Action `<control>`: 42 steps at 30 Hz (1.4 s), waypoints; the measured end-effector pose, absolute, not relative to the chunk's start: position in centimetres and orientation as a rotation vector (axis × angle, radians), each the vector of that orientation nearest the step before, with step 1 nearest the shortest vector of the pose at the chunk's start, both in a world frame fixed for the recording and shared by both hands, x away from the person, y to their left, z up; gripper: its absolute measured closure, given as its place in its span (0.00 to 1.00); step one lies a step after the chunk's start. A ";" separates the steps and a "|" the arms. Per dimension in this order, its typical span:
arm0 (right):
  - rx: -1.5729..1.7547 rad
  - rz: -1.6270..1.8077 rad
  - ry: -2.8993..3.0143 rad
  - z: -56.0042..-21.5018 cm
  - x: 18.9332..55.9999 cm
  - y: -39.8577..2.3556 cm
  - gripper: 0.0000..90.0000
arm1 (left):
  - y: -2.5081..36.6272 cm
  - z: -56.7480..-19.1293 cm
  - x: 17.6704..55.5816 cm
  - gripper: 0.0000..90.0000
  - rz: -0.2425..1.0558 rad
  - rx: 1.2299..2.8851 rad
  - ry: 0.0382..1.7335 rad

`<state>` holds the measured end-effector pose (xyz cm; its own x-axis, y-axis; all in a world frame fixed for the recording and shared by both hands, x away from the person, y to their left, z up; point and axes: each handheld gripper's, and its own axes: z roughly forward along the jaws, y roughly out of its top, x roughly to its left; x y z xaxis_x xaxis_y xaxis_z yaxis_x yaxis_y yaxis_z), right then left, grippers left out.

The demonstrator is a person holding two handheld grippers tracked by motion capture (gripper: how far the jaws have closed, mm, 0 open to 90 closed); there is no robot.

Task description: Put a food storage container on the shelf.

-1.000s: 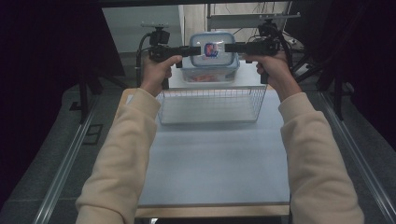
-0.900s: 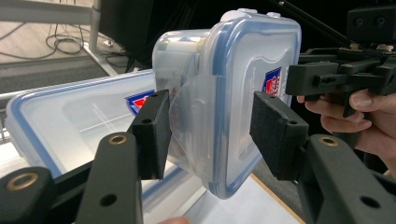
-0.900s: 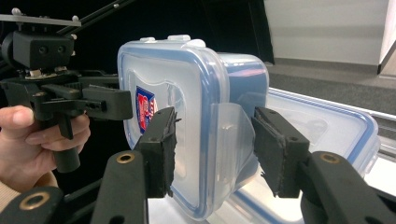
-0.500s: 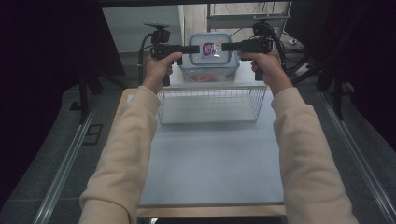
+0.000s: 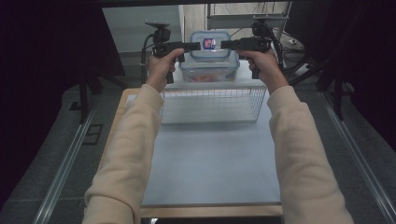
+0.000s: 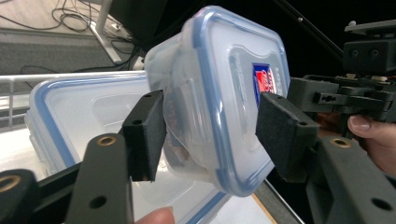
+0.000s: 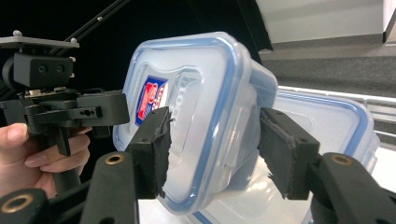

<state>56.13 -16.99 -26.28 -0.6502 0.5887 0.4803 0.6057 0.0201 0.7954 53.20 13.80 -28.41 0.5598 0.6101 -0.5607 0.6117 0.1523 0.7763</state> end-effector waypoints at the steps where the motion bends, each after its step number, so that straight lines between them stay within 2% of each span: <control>1: -1.312 -1.754 -2.230 -26.4 56.2 -17.0 0.49 | 13.8 -28.5 53.3 0.47 -0.010 1.503 1.093; 5: -1.354 -1.758 -2.218 -26.6 56.5 -17.0 0.47 | 13.8 -28.8 53.5 0.40 -0.015 1.507 1.104; 6: -1.363 -1.749 -2.216 -26.6 56.5 -17.0 0.43 | 13.8 -28.8 53.5 0.38 -0.011 1.493 1.111; 13: -1.370 -1.767 -2.202 -26.6 56.1 -17.3 0.45 | 14.2 -28.8 53.2 0.33 0.008 1.483 1.121; 18: -1.376 -1.811 -2.206 -26.1 55.3 -18.3 0.46 | 14.9 -28.4 51.6 0.36 0.068 1.483 1.093; 20: -1.382 -1.817 -2.210 -26.0 54.9 -18.8 0.46 | 15.2 -28.3 50.4 0.41 0.098 1.491 1.076; 24: -1.400 -1.817 -2.214 -26.2 54.1 -19.8 0.46 | 15.2 -28.7 48.4 0.63 0.120 1.522 1.031; 26: -1.403 -1.816 -2.214 -26.4 53.6 -20.1 0.46 | 14.8 -29.0 47.7 0.79 0.113 1.556 1.002; 28: -1.407 -1.818 -2.209 -26.7 53.2 -20.4 0.46 | 14.1 -29.4 47.5 0.90 0.095 1.604 0.975; 30: -1.408 -1.815 -2.206 -27.0 53.0 -20.5 0.45 | 13.1 -29.6 47.7 0.95 0.101 1.650 0.979; 33: -1.411 -1.803 -2.209 -27.2 52.7 -20.6 0.45 | 12.2 -29.9 48.5 0.99 0.093 1.646 0.999; 42: -1.399 -1.812 -2.217 -27.1 52.7 -21.2 0.45 | 12.2 -30.3 49.7 1.00 0.098 1.620 1.044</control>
